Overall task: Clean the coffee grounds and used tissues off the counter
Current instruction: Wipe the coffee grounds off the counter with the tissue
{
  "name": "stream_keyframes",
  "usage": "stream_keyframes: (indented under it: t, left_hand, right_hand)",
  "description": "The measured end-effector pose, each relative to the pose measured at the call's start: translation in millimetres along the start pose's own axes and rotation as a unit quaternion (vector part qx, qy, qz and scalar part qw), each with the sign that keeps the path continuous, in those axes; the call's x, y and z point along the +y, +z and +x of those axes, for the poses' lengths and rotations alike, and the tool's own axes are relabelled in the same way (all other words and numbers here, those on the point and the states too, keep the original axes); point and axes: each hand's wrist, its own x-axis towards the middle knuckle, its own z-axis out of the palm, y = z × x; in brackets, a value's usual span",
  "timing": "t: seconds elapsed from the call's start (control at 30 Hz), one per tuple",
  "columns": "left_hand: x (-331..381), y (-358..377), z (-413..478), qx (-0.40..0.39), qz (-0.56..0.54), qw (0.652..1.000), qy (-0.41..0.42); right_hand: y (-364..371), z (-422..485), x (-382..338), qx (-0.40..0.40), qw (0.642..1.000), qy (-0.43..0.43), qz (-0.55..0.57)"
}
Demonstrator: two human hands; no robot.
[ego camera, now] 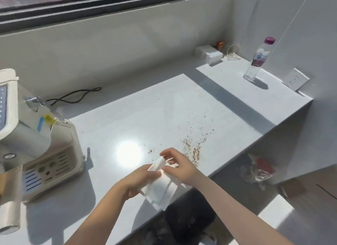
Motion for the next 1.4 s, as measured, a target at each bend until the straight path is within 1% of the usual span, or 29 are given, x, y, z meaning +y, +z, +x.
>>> stream_keyframes:
  t: [0.07, 0.13, 0.17, 0.23, 0.3, 0.33, 0.37, 0.4, 0.43, 0.47, 0.5, 0.57, 0.67, 0.7, 0.73, 0.83, 0.9, 1.03, 1.17, 1.27, 1.4]
  left_hand:
    - [1, -2, 5, 0.072, -0.061, 0.995, 0.025]
    - [-2, -2, 6, 0.164, -0.144, 0.975, 0.048]
    - [-5, -5, 6, 0.208, -0.196, 0.956, 0.066]
    - [-12, -10, 5, 0.304, -0.294, 0.902, 0.092]
    - [-17, -11, 3, 0.419, -0.328, 0.84, 0.109]
    - [-20, -13, 3, 0.481, -0.316, 0.808, 0.122]
    - [-22, -14, 2, 0.543, -0.282, 0.779, 0.136]
    - [-27, -19, 3, 0.602, -0.226, 0.753, 0.142]
    - [-34, -24, 2, 0.646, -0.154, 0.734, 0.143]
    - [-42, -31, 3, 0.673, -0.076, 0.723, 0.134]
    - [-50, -36, 3, 0.68, 0.002, 0.723, 0.122]
    - [-67, -44, 7, 0.644, 0.131, 0.747, 0.1]
    - [-91, -45, 26, 0.54, 0.241, 0.804, 0.063]
    - [-97, -41, 35, 0.517, 0.266, 0.812, 0.049]
    - [-100, -37, 45, 0.515, 0.278, 0.81, 0.036]
    - [-95, -22, 66, 0.562, 0.272, 0.781, -0.014]
    - [-85, -9, 76, 0.576, 0.269, 0.771, -0.025]
    - [-64, 40, 97, 0.569, 0.238, 0.786, -0.028]
    - [-37, 93, 125, 0.585, 0.188, 0.787, -0.052]
    - [-15, 121, 146, 0.585, 0.144, 0.795, -0.074]
    - [15, 154, 164, 0.586, 0.041, 0.802, -0.112]
  right_hand:
    - [-22, 12, 12, 0.058, 0.998, 0.021, 0.024]
    - [-53, 22, 28, 0.125, 0.99, 0.054, 0.035]
    - [-70, 28, 37, 0.158, 0.986, 0.059, 0.016]
    - [-106, 38, 56, 0.212, 0.973, 0.058, -0.065]
    - [-145, 46, 80, 0.253, 0.951, 0.066, -0.166]
    - [-165, 48, 92, 0.259, 0.938, 0.077, -0.218]
    - [-182, 50, 104, 0.253, 0.924, 0.092, -0.271]
    - [-197, 50, 116, 0.241, 0.906, 0.104, -0.332]
    - [-210, 50, 126, 0.229, 0.883, 0.105, -0.395]
    - [-218, 49, 134, 0.222, 0.861, 0.095, -0.448]
    - [-224, 49, 141, 0.22, 0.846, 0.081, -0.479]
    - [-227, 50, 146, 0.227, 0.84, 0.063, -0.489]
    - [-225, 51, 147, 0.23, 0.841, 0.062, -0.485]
    - [-224, 51, 148, 0.234, 0.839, 0.059, -0.487]
    - [-224, 51, 149, 0.236, 0.838, 0.056, -0.488]
    - [-225, 53, 148, 0.24, 0.839, 0.051, -0.485]
    - [-224, 53, 150, 0.239, 0.837, 0.052, -0.489]
    - [-224, 54, 152, 0.246, 0.836, 0.057, -0.488]
    - [-224, 54, 153, 0.247, 0.836, 0.055, -0.487]
    - [-224, 54, 154, 0.247, 0.837, 0.052, -0.485]
    - [-225, 53, 155, 0.249, 0.837, 0.049, -0.485]
